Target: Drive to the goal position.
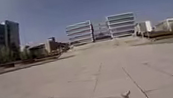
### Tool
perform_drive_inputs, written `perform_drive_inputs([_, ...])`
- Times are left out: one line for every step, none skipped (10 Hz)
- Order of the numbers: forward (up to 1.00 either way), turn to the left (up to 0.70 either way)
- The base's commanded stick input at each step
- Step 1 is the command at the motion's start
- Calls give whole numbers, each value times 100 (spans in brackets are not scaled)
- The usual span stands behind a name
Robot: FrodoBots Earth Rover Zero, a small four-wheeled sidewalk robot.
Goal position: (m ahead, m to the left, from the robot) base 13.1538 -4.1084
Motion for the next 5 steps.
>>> perform_drive_inputs([70,0])
perform_drive_inputs([70,0])
perform_drive_inputs([70,0])
perform_drive_inputs([70,0])
perform_drive_inputs([70,0])
